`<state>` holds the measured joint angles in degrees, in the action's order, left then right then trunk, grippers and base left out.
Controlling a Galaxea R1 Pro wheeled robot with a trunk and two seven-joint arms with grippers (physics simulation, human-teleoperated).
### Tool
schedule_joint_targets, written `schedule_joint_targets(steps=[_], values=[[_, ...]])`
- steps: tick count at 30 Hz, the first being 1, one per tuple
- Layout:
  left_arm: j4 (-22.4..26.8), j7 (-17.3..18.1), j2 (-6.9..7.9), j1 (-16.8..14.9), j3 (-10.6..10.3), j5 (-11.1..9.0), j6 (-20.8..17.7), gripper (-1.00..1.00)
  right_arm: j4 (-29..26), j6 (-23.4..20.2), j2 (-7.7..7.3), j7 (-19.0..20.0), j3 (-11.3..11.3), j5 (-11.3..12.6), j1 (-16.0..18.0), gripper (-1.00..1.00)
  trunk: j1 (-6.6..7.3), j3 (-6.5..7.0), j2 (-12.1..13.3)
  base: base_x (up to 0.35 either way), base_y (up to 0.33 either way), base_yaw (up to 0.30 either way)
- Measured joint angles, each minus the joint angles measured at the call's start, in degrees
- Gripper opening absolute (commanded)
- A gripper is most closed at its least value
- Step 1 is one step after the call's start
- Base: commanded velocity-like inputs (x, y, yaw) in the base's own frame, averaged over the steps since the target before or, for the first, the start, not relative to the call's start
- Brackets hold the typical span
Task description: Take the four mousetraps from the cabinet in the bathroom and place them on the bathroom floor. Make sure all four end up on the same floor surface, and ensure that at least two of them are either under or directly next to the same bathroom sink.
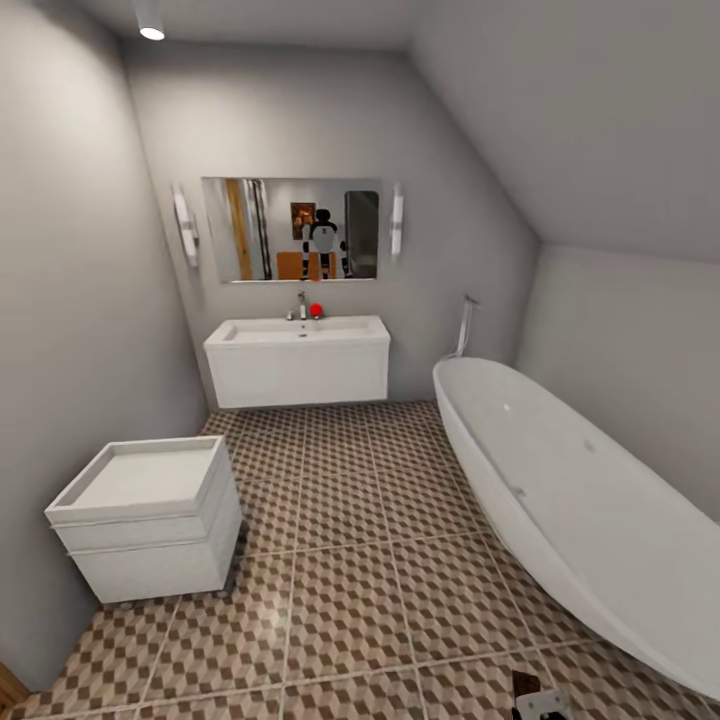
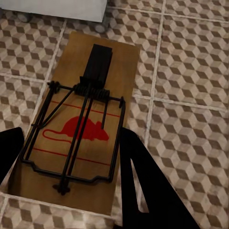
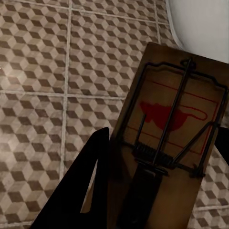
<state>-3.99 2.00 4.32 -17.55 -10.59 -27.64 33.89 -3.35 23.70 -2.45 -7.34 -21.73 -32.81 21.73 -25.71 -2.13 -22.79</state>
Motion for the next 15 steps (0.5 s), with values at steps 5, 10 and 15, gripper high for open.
schedule_joint_targets(steps=[5,10,15], values=[[0.01,0.0,-0.06,0.01,0.0,-0.01,-0.09,-1.0,0.01,0.0,0.0,-0.01,0.01,0.0,0.01,-1.0,0.0,0.0,0.0,0.323,-0.069,0.27],[-0.01,-0.02,-0.08,0.0,0.0,0.0,-0.1,-1.0,0.0,0.0,0.0,-0.01,0.0,-0.01,0.0,-1.0,0.0,0.0,0.0,0.323,-0.092,0.142],[-0.02,-0.03,-0.08,-0.01,-0.05,0.0,-0.11,-1.0,-0.01,0.0,0.0,-0.01,0.0,0.0,-0.01,-1.0,0.0,0.0,0.0,0.322,-0.139,0.015]])
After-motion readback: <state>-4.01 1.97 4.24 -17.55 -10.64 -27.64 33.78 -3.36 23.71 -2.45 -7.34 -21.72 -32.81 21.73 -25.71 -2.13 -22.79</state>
